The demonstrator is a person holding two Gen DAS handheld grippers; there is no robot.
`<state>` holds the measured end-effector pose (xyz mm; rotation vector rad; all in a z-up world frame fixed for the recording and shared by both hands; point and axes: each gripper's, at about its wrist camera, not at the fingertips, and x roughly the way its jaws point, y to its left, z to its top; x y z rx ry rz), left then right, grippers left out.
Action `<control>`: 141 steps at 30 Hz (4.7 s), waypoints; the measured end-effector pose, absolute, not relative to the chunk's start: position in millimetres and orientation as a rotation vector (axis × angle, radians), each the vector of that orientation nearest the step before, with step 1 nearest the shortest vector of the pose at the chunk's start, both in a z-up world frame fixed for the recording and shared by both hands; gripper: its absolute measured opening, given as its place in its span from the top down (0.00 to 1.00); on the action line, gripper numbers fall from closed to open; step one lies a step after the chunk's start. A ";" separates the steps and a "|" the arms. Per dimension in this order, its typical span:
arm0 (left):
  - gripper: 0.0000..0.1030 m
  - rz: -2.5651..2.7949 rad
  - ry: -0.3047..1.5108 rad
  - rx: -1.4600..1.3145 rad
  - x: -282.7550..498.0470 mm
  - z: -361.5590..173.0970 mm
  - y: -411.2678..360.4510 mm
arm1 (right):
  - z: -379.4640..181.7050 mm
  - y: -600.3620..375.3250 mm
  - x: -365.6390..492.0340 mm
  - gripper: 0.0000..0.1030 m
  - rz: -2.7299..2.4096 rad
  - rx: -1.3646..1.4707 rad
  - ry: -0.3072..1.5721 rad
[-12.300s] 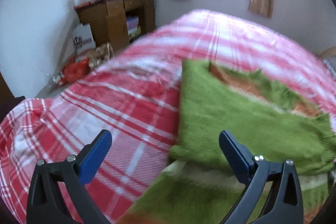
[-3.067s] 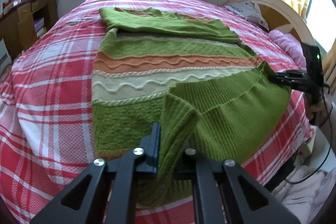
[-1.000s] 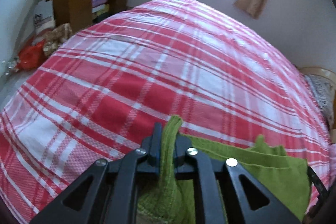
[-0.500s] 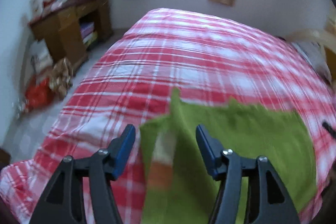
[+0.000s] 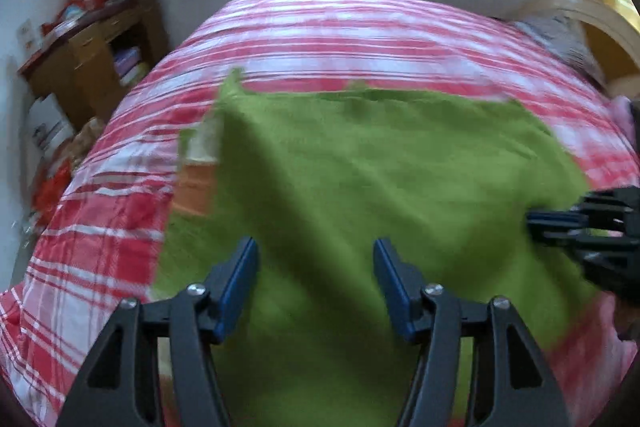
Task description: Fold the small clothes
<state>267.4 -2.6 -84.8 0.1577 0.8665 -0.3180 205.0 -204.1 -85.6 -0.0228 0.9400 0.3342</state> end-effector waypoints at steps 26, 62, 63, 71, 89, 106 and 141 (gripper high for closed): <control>0.24 -0.079 0.924 0.070 380.6 -95.2 19.8 | -88.8 -172.0 321.0 0.98 0.370 -0.094 1.050; 0.15 -0.166 0.795 0.089 268.9 -65.5 21.1 | -71.9 -251.3 264.0 0.97 0.037 0.171 0.883; 0.15 -0.166 0.807 0.091 262.7 -70.3 20.2 | -79.7 -265.1 255.2 0.97 -0.017 0.151 0.906; 0.09 -0.128 0.864 -0.080 226.1 -91.5 80.7 | -84.1 -360.3 157.0 0.97 -0.169 0.467 0.860; 0.08 -0.014 0.871 0.056 189.1 -98.1 92.6 | -90.8 -264.8 65.8 0.97 -0.130 0.209 0.837; 0.05 0.126 0.842 0.148 176.3 -81.9 72.6 | -95.6 -150.4 109.0 0.97 0.044 0.155 0.822; 0.31 -0.143 0.749 -0.654 208.0 -106.8 88.2 | -105.6 -157.7 98.4 0.97 0.084 0.207 0.752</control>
